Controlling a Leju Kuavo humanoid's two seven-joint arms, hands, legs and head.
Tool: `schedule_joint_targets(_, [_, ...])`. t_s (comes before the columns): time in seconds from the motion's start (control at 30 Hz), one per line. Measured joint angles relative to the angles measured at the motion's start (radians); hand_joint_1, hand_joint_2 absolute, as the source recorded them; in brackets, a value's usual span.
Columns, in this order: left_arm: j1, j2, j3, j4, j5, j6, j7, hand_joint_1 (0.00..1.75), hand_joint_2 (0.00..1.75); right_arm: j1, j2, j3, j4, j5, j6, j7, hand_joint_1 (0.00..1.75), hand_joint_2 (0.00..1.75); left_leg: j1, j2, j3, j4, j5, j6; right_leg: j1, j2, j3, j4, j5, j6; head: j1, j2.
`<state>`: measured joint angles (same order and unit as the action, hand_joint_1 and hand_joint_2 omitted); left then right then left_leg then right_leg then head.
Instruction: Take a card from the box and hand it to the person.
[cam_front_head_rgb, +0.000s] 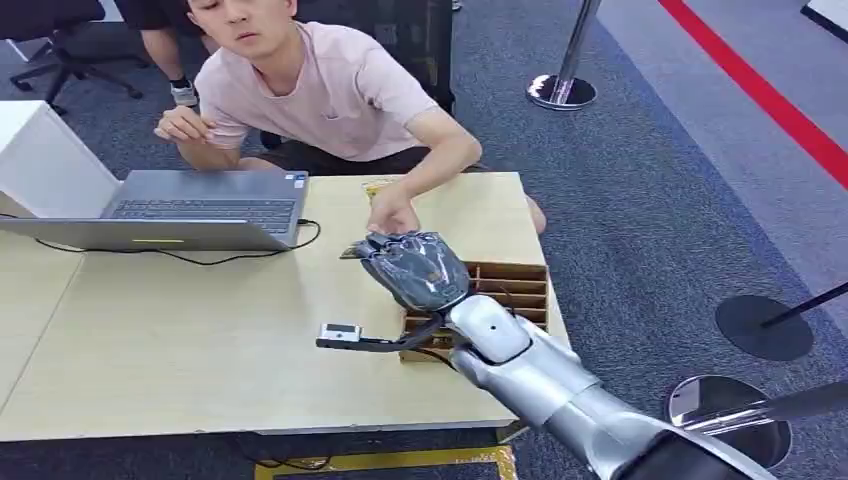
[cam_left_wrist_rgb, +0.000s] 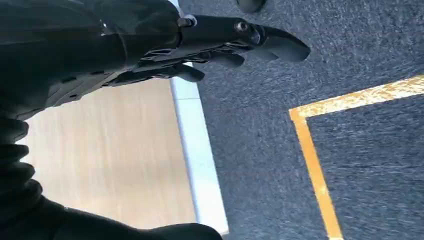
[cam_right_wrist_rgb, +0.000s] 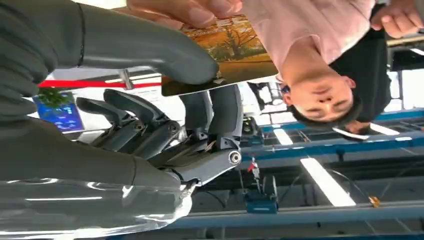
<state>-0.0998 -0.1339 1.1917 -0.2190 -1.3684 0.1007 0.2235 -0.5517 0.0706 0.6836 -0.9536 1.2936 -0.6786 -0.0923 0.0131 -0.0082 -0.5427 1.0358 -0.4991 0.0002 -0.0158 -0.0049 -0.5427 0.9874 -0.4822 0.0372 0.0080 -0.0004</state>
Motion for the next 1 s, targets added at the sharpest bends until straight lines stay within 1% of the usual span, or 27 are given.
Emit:
schedule_joint_targets(0.3, [0.000,0.001,-0.001,0.000,0.000,-0.009,-0.011,0.00,1.75,-0.028,0.028,0.000,0.085,0.006,0.005,0.018,1.75,1.75,0.000,0.000,0.000,0.000,0.000,0.000,0.000,0.000,0.000,0.000,0.000,0.000,0.000,0.000])
schedule_joint_targets(0.33, [0.000,0.001,-0.001,0.000,0.000,-0.012,-0.014,0.00,1.75,-0.032,0.032,0.000,0.093,0.006,0.006,0.019,0.00,1.75,0.000,0.000,0.000,0.000,0.000,0.000,0.000,0.000,0.000,0.000,0.000,0.000,0.000,0.000])
schedule_joint_targets(0.43, [0.000,0.002,-0.003,0.000,-0.004,-0.024,-0.019,0.00,1.75,-0.039,0.037,0.000,0.113,0.008,0.010,0.025,0.00,1.75,0.000,0.000,0.000,0.000,0.000,0.000,0.000,0.000,0.000,0.000,0.000,0.000,0.000,0.000])
schedule_joint_targets(0.53, [0.000,0.003,-0.005,0.000,-0.004,-0.020,-0.021,0.00,1.75,-0.044,0.042,0.000,0.136,0.010,0.010,0.027,0.00,1.75,0.000,0.000,0.000,0.000,0.000,0.000,0.000,0.000,0.000,0.000,0.000,0.000,0.000,0.000])
schedule_joint_targets(0.57, [0.000,0.004,-0.004,0.000,-0.002,-0.014,-0.021,0.00,0.00,-0.044,0.043,0.000,0.140,0.011,0.010,0.027,0.00,1.75,0.000,0.000,0.000,0.000,0.000,0.000,0.000,0.000,0.000,0.000,0.000,0.000,0.000,0.000])
schedule_joint_targets(0.83, [0.000,0.008,-0.004,0.000,0.003,-0.007,-0.018,0.00,0.00,-0.051,0.046,-0.001,0.157,-0.008,0.010,0.026,0.00,1.75,0.000,0.000,0.000,0.000,0.000,0.000,0.000,0.000,0.000,0.000,0.000,0.000,0.000,0.000])
schedule_joint_targets(0.93, [0.000,0.008,-0.004,0.000,0.004,-0.005,-0.018,0.00,0.00,-0.051,0.046,-0.015,0.157,-0.089,0.012,-0.014,0.00,1.75,0.000,0.000,0.000,0.000,0.000,0.000,0.000,0.000,0.000,0.000,0.000,0.000,0.000,0.000])
schedule_joint_targets(1.0, [0.000,0.008,-0.004,0.000,0.010,-0.003,-0.018,0.00,0.00,-0.051,0.045,-0.041,0.147,-0.210,0.033,-0.063,0.00,1.75,0.000,0.000,0.000,0.000,0.000,0.000,0.000,0.000,0.000,0.000,0.000,0.000,0.000,0.000])
